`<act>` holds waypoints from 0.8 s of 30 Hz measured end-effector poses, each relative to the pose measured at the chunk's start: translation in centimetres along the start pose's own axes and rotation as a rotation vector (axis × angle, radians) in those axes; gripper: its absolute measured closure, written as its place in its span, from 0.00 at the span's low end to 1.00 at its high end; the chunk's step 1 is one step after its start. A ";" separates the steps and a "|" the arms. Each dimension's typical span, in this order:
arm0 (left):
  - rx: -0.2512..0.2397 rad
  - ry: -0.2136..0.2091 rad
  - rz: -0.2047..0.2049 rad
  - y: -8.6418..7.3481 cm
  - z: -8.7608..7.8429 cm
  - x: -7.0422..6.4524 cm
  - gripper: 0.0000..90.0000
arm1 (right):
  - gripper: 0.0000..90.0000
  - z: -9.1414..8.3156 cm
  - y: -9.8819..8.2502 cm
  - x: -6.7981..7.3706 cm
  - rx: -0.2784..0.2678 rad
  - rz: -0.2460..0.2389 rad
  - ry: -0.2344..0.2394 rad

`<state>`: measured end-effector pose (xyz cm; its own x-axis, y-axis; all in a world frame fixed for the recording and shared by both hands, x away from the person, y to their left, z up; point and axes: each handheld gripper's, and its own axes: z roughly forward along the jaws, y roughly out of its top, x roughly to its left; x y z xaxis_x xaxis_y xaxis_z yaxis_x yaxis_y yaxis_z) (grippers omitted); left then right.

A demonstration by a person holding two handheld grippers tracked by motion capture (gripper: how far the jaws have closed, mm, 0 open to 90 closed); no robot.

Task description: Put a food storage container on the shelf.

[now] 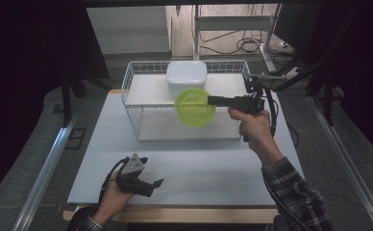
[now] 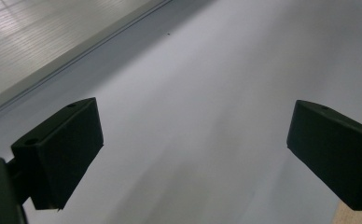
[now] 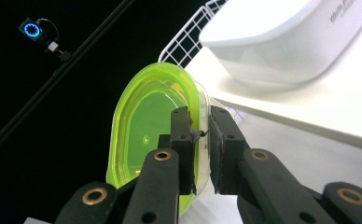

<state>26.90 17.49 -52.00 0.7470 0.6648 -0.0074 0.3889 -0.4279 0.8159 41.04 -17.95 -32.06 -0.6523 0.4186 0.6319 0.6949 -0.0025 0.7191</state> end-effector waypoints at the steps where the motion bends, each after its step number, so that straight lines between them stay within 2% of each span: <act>1: 0.000 -0.001 -0.001 0.0 0.0 0.0 0.04 | 0.91 0.1 0.2 0.1 -0.002 0.000 0.001; 9: -0.001 -0.001 -0.001 0.0 0.0 0.0 0.04 | 0.91 0.4 1.7 0.5 -0.032 -0.002 -0.009; 24: 0.004 -0.008 -0.005 0.0 0.0 0.0 0.04 | 0.91 0.7 5.5 1.4 -0.109 -0.005 -0.059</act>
<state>26.92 17.47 -52.04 0.7494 0.6619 -0.0164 0.3950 -0.4271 0.8134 44.17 -16.71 -27.45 -0.6345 0.4712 0.6127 0.6529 -0.0976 0.7511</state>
